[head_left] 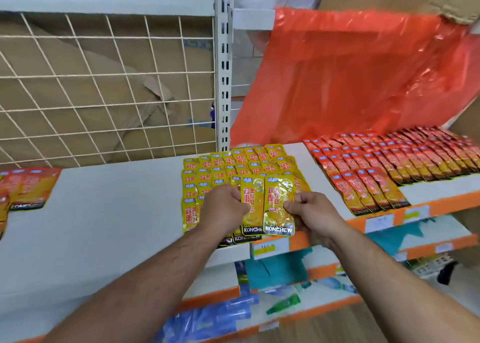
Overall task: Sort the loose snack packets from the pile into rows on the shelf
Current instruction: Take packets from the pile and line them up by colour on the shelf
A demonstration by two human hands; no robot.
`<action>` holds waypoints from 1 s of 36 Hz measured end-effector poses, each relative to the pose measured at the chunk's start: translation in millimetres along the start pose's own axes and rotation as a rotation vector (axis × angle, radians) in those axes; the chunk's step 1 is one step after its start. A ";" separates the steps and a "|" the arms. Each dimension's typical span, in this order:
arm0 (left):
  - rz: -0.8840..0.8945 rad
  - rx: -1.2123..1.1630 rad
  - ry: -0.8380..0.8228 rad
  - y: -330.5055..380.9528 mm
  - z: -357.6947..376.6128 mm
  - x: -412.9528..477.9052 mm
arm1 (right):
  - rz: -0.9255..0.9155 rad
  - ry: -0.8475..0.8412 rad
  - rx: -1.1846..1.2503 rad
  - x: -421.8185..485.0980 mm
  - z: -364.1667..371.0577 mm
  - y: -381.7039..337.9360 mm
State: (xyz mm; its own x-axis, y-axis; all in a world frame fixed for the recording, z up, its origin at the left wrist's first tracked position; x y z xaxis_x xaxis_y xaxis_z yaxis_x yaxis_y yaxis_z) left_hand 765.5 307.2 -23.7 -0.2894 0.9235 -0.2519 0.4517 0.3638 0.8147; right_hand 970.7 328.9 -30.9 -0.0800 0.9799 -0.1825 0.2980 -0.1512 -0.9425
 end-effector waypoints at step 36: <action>0.004 0.505 0.428 12.3 37.6 -41.3 | -0.076 -0.185 0.115 25.8 -15.9 26.6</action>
State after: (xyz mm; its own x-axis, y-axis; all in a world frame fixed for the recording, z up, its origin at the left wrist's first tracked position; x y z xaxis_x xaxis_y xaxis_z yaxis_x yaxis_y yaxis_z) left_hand 814.8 278.1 -22.9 -0.5501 0.8325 0.0654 0.7632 0.4694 0.4441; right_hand 991.6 352.2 -56.2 -0.2740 0.9503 -0.1479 0.1750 -0.1019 -0.9793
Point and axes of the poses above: each hand's wrist, its own x-axis towards the middle knuckle, its own z-axis out of the palm, y = z × x, the point moved 1 cm from there along x, towards the middle knuckle, and after that the axes turned 6 degrees about -z, right-handed, at the moved point
